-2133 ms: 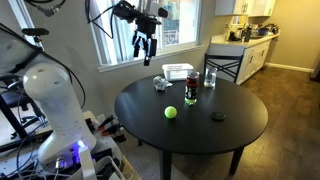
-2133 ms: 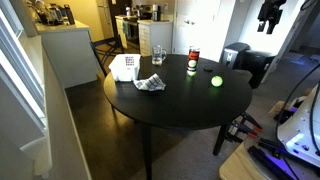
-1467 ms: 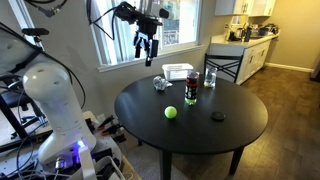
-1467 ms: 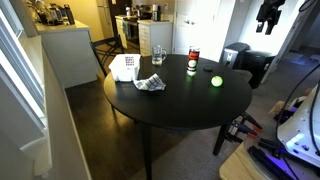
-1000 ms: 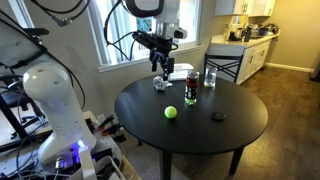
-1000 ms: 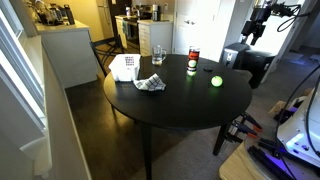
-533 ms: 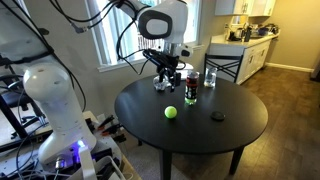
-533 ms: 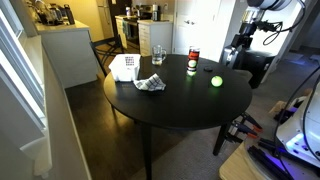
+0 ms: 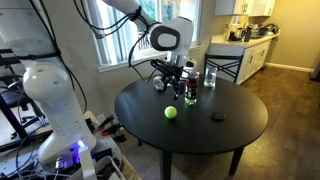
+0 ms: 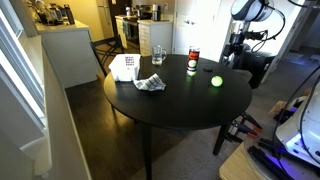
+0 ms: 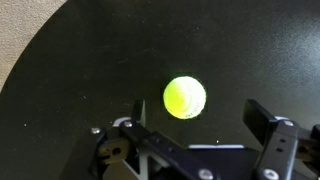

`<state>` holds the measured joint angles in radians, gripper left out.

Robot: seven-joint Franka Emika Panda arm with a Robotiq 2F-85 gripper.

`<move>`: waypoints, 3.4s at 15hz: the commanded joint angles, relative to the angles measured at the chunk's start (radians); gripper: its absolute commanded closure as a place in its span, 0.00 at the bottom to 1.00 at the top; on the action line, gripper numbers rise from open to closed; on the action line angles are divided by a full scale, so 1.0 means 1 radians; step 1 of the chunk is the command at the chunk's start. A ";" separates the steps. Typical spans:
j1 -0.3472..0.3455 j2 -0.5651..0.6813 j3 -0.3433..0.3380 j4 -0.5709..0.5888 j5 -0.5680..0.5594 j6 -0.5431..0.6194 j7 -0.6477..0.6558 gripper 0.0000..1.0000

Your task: Put the green tennis ball inside the black container

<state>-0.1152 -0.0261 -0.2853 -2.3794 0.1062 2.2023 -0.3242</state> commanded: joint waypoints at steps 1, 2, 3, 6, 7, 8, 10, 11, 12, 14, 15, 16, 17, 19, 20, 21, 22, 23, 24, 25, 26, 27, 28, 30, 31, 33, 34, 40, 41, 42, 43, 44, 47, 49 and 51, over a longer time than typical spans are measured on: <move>-0.035 0.057 0.033 0.035 -0.003 -0.003 0.022 0.00; -0.038 0.032 0.038 0.017 -0.001 -0.002 0.001 0.00; -0.041 0.043 0.041 0.022 -0.001 -0.002 0.001 0.00; -0.043 0.055 0.042 0.030 -0.001 -0.002 0.002 0.00; -0.043 0.055 0.042 0.031 -0.001 -0.002 0.002 0.00; -0.043 0.055 0.042 0.032 -0.001 -0.002 0.002 0.00; -0.044 0.052 0.044 0.012 0.001 0.037 -0.003 0.00; -0.044 0.063 0.047 -0.005 0.013 0.063 -0.013 0.00; -0.043 0.081 0.052 -0.016 0.018 0.075 -0.016 0.00; -0.043 0.107 0.065 -0.044 0.027 0.099 -0.021 0.00; -0.043 0.120 0.073 -0.057 0.026 0.118 -0.019 0.00; -0.042 0.135 0.082 -0.069 0.026 0.147 -0.022 0.00; -0.042 0.152 0.090 -0.077 0.023 0.176 -0.021 0.00; -0.040 0.190 0.106 -0.078 -0.001 0.216 -0.003 0.00; -0.039 0.202 0.112 -0.081 -0.011 0.244 0.005 0.00; -0.041 0.213 0.120 -0.082 -0.014 0.266 -0.009 0.00; -0.043 0.224 0.128 -0.083 -0.011 0.290 -0.016 0.00; -0.046 0.238 0.136 -0.082 -0.007 0.312 -0.023 0.00; -0.050 0.252 0.146 -0.082 0.002 0.332 -0.038 0.00; -0.054 0.269 0.154 -0.079 0.009 0.349 -0.042 0.00; -0.060 0.286 0.164 -0.075 0.016 0.367 -0.056 0.00; -0.062 0.297 0.170 -0.074 0.011 0.389 -0.057 0.00; -0.061 0.317 0.172 -0.068 -0.006 0.398 -0.045 0.00; -0.057 0.341 0.171 -0.064 -0.034 0.421 -0.019 0.00; -0.057 0.351 0.171 -0.063 -0.047 0.427 -0.015 0.00; -0.048 0.361 0.161 -0.062 -0.089 0.434 0.005 0.00; -0.043 0.359 0.156 -0.064 -0.113 0.434 0.015 0.00; -0.043 0.306 0.151 -0.097 -0.202 0.493 0.019 0.00; -0.046 0.304 0.154 -0.099 -0.200 0.512 0.015 0.00; -0.052 0.304 0.162 -0.101 -0.192 0.530 0.005 0.00; -0.053 0.305 0.166 -0.102 -0.188 0.541 0.002 0.00; -0.052 0.310 0.166 -0.102 -0.189 0.554 0.006 0.00; -0.052 0.321 0.169 -0.107 -0.189 0.573 0.006 0.00; -0.058 0.320 0.174 -0.116 -0.188 0.583 -0.008 0.00; -0.060 0.324 0.178 -0.121 -0.195 0.602 -0.024 0.00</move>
<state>-0.1529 0.3116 -0.1231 -2.4635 -0.0659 2.7525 -0.3259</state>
